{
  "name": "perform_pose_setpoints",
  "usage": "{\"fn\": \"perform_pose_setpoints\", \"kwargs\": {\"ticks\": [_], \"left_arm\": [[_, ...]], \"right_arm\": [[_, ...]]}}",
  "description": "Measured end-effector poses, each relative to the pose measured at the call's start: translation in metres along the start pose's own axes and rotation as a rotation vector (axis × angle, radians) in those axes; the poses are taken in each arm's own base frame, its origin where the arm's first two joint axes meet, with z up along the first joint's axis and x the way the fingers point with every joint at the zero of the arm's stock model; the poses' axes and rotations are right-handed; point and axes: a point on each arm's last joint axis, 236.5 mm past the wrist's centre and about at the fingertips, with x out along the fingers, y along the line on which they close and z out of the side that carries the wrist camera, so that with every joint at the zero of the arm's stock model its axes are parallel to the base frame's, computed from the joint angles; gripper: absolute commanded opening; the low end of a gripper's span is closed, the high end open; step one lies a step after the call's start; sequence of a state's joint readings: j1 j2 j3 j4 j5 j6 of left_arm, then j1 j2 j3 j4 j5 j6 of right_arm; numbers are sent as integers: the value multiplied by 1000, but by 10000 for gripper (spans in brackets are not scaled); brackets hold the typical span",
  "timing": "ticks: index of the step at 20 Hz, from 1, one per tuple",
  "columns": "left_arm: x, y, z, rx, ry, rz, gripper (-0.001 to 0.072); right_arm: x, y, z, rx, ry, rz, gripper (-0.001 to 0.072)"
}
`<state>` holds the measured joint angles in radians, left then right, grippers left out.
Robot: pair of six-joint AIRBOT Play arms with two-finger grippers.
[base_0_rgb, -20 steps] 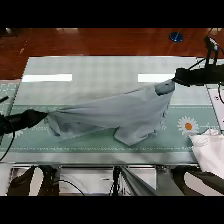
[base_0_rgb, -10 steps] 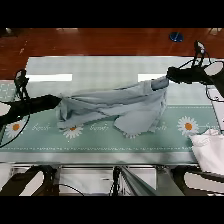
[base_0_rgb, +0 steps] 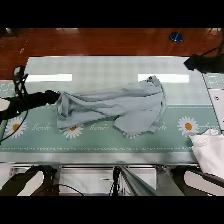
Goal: Fold the shirts.
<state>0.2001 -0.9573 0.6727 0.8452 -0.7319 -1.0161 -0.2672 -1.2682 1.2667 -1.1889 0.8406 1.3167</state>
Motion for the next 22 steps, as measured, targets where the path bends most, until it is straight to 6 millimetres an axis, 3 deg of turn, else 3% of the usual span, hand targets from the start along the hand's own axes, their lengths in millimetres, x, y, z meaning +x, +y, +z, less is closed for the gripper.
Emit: {"fn": "perform_pose_setpoints", "kwargs": {"ticks": [3,4,5,6,7,9,12,17,22], "left_arm": [[-17,17,1,-21,43,10,439],[-21,18,-8,-33,84,-7,553],[-24,16,-19,-45,127,-27,623],[-25,13,-33,-58,177,-48,628],[-27,9,-48,-73,231,-72,680],[-31,2,-76,-101,330,-113,694],[-35,-1,-113,-128,445,-138,720],[-34,5,-148,-151,530,-124,720],[-11,15,-162,-143,549,-84,720]], "right_arm": [[-24,-50,-20,43,77,-92,597],[-26,-61,-34,77,117,-101,597],[-25,-66,-49,112,154,-95,597],[-22,-70,-68,144,204,-86,597],[-19,-70,-86,168,251,-69,597],[-11,-61,-119,212,331,-14,597],[-5,-48,-152,255,403,56,594],[-2,-36,-166,282,430,113,593],[-1,-27,-163,297,413,157,593]]}}
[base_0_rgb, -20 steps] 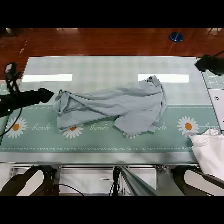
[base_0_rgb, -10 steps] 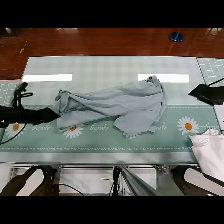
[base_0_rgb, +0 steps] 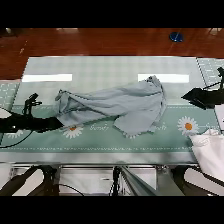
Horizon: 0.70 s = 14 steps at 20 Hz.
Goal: Fold the shirts.
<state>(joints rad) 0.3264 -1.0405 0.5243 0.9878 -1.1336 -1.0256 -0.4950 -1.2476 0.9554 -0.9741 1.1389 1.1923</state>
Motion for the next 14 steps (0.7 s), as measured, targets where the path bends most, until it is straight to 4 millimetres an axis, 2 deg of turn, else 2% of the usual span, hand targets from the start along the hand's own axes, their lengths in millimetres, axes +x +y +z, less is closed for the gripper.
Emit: {"fn": "perform_pose_setpoints", "kwargs": {"ticks": [2,3,4,5,9,12,14], "left_arm": [[15,-1,3,12,11,6,710],[22,-6,5,12,14,-7,448],[29,-9,9,9,9,-15,68],[36,-9,10,12,10,-10,36],[45,-17,11,9,22,-30,34],[38,-22,10,41,37,-36,33],[27,-31,18,58,8,-50,33]], "right_arm": [[0,3,0,0,-1,12,592],[0,4,0,1,-2,16,593],[0,5,-1,2,1,20,592],[0,5,-1,1,3,22,592],[0,8,-4,2,14,34,592],[0,13,-6,10,23,57,597],[2,17,-10,21,41,77,597]]}}
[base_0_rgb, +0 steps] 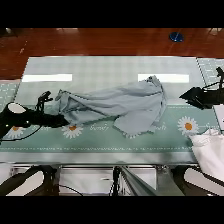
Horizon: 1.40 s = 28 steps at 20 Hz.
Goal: Fold the shirts.
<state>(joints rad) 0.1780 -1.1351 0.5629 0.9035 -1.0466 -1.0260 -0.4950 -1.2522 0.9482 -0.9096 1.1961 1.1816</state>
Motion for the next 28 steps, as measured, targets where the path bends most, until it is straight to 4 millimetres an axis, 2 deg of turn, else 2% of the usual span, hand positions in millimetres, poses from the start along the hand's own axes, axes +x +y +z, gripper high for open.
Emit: {"fn": "perform_pose_setpoints", "kwargs": {"ticks": [5,11,14,19,25,26,27,28], "left_arm": [[-19,-14,10,46,-46,-9,33],[-24,-19,10,44,-49,-16,33],[-24,-19,9,42,-48,-18,34],[-24,-20,8,31,-44,-20,34],[-24,-20,8,28,-44,-20,34],[-24,-20,8,27,-44,-20,34],[-24,-20,8,27,-44,-20,34],[-24,-20,8,27,-44,-20,34]], "right_arm": [[21,9,-21,59,64,101,594],[41,30,-39,77,103,196,592],[59,45,-53,27,153,197,592],[83,46,-78,-37,248,146,586],[93,42,-78,-33,245,116,574],[97,42,-78,-25,248,111,555],[102,42,-81,-18,262,109,468],[108,43,-85,-15,278,107,349]]}}
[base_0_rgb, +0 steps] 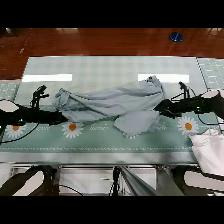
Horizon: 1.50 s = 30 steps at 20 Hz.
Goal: Fold the shirts.
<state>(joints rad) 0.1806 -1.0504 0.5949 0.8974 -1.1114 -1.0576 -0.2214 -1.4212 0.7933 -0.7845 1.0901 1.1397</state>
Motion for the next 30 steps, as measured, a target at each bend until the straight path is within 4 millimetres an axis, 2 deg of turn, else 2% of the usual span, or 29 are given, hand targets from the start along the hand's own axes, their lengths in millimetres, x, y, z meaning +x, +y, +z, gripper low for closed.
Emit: {"fn": "perform_pose_setpoints", "kwargs": {"ticks": [2,4,7,9,12,15,16,18,20,21,23,25,26,28,30], "left_arm": [[0,0,0,0,0,0,34],[0,0,0,0,0,0,34],[0,0,0,-1,0,0,34],[0,0,0,0,0,-1,33],[-6,-5,5,15,-4,-7,32],[-31,-21,26,78,-62,-8,32],[-48,-30,41,115,-116,2,32],[-95,-54,76,188,-263,28,32],[-165,-87,113,270,-473,69,32],[-207,-108,126,314,-592,92,32],[-298,-158,139,415,-845,134,32],[-384,-215,127,527,-1078,166,32],[-420,-242,112,578,-1177,173,32],[-470,-283,78,646,-1311,181,32],[-493,-308,40,674,-1369,177,32]], "right_arm": [[16,1,-2,5,22,-4,149],[24,5,2,12,9,1,27],[12,25,24,3,-64,48,25],[-12,46,36,-33,-115,87,25],[-64,79,57,-115,-235,124,25],[-127,115,72,-219,-389,138,24],[-148,128,76,-254,-439,140,24],[-196,160,80,-337,-556,143,24],[-242,194,80,-412,-668,151,24],[-269,215,78,-450,-732,163,24],[-320,259,67,-518,-855,205,24],[-370,304,46,-586,-965,261,24],[-393,325,32,-619,-1017,288,24],[-433,362,-4,-680,-1103,340,24],[-461,387,-42,-723,-1163,367,24]]}}
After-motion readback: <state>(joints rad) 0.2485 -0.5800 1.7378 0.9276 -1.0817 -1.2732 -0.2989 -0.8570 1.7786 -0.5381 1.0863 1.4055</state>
